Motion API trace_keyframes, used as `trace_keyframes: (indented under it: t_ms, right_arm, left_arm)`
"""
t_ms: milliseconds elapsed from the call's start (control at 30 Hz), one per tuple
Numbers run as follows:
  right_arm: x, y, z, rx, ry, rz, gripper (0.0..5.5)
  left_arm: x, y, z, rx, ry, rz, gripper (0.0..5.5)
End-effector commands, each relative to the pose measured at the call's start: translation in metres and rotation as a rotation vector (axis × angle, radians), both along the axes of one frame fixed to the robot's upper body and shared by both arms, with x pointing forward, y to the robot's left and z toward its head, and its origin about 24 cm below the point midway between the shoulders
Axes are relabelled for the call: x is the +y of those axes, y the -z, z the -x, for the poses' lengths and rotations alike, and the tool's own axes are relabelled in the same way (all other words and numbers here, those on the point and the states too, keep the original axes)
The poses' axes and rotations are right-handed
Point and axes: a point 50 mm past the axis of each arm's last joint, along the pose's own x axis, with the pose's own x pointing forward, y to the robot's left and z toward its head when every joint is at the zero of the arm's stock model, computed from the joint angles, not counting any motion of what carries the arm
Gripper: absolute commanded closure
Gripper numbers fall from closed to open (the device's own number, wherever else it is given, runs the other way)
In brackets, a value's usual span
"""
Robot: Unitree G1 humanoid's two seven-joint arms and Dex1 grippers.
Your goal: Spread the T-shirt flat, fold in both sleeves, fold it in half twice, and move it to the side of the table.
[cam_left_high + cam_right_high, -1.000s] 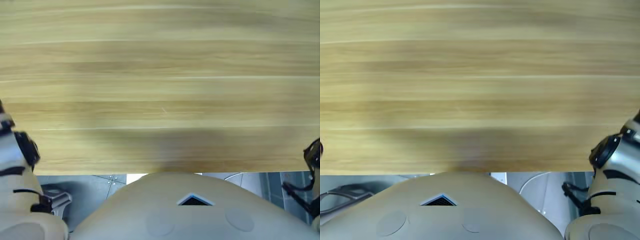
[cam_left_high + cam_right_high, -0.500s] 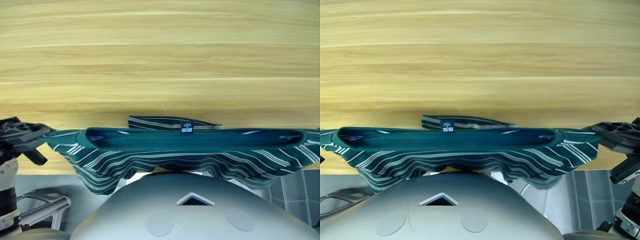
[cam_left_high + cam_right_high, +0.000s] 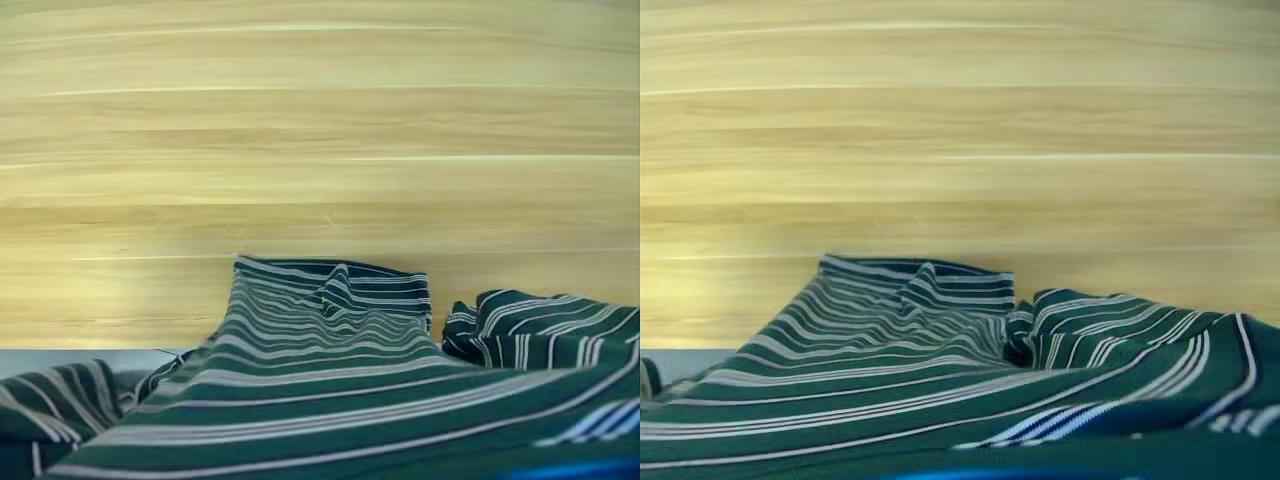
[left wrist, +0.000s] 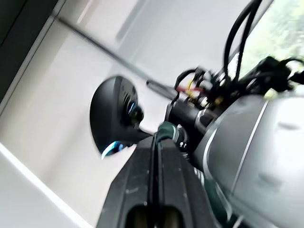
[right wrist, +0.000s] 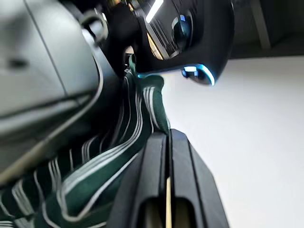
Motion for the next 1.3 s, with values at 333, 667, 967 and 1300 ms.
trace_keyframes:
  t_ms: [333, 667, 967, 1300]
  right_arm:
    - [-0.022, -0.049, -0.154, -0.056, 0.966, -0.352, 5.48]
    - [-0.031, -0.021, -0.145, 0.010, 0.905, -0.274, 5.48]
    - [0.005, 0.047, -0.077, 0.120, 0.348, 0.218, 5.48]
    - [0.003, 0.041, -0.039, 0.090, 0.155, 0.213, 5.48]
  left_arm:
    - [-0.027, -0.065, -0.186, -0.343, -1.100, 0.301, 5.50]
    - [-0.020, -0.020, -0.181, -0.288, -0.987, 0.127, 5.50]
    - [-0.029, 0.067, -0.106, 0.067, -0.419, -0.391, 5.50]
    - [-0.031, 0.063, -0.067, 0.057, -0.238, -0.379, 5.50]
